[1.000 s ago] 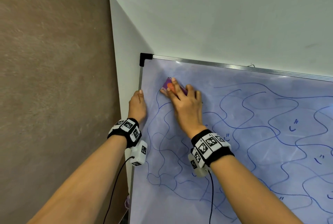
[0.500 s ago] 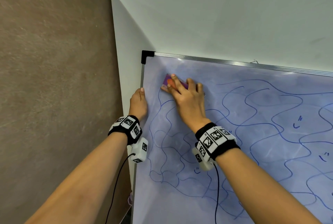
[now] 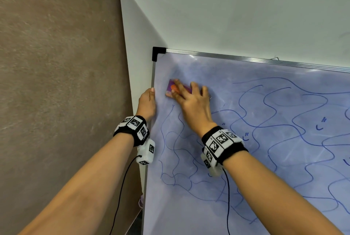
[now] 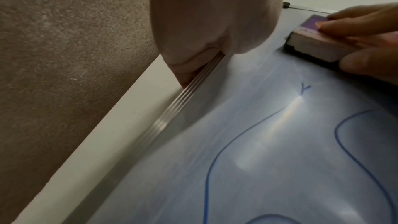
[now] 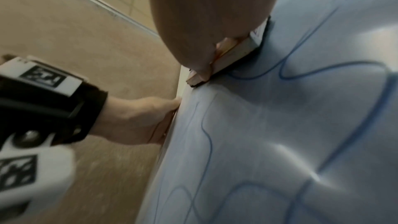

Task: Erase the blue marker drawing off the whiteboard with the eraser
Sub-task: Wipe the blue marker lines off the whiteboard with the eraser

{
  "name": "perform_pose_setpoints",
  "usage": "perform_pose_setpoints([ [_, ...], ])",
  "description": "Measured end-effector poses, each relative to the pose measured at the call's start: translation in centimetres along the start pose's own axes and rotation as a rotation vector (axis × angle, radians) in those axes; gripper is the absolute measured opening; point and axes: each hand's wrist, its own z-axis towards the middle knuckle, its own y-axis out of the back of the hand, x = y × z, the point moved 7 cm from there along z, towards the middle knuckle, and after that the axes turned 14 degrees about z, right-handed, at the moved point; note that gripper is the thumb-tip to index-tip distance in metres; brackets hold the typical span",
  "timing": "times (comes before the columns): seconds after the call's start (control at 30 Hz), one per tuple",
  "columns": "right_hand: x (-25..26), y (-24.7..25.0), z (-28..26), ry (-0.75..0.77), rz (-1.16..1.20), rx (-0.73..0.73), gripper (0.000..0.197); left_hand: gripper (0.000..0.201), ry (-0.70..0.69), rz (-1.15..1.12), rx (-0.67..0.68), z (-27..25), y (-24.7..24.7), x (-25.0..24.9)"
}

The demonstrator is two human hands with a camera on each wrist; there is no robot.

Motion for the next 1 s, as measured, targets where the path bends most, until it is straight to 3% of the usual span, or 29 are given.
perform_pose_setpoints([
  [0.1,0.1,0.1,0.7,-0.049,0.005,-0.011,0.063,0.041,0.011,-0.008,0.004,-0.3,0.0,-0.2],
  [0.23,2.1,-2.5,-3.0,0.037,-0.047,0.144,0.061,0.042,0.026,-0.011,0.009,-0.6,0.0,-0.1],
  [0.37,2.1,-2.3,-3.4,0.097,-0.033,0.159,0.059,0.044,0.039,0.007,0.001,-0.5,-0.1,0.1],
  [0.53,0.1,-0.1,-0.9,-0.053,0.005,0.008,0.063,0.046,0.02,0.017,-0.02,-0.5,-0.2,0.5],
  [0.8,1.3,-1.6,-7.1,0.084,0.022,0.068,0.056,0.043,0.035,0.049,-0.014,-0.8,-0.2,0.6],
  [0.9,-0.8,0.5,-5.5,-0.016,-0.002,-0.032,0.064,0.043,0.034,0.064,-0.018,-0.9,-0.1,0.6],
  [1.0,-2.1,1.9,-5.0,-0.137,-0.001,-0.173,0.058,0.042,0.046,0.058,-0.023,-1.1,-0.1,0.6],
])
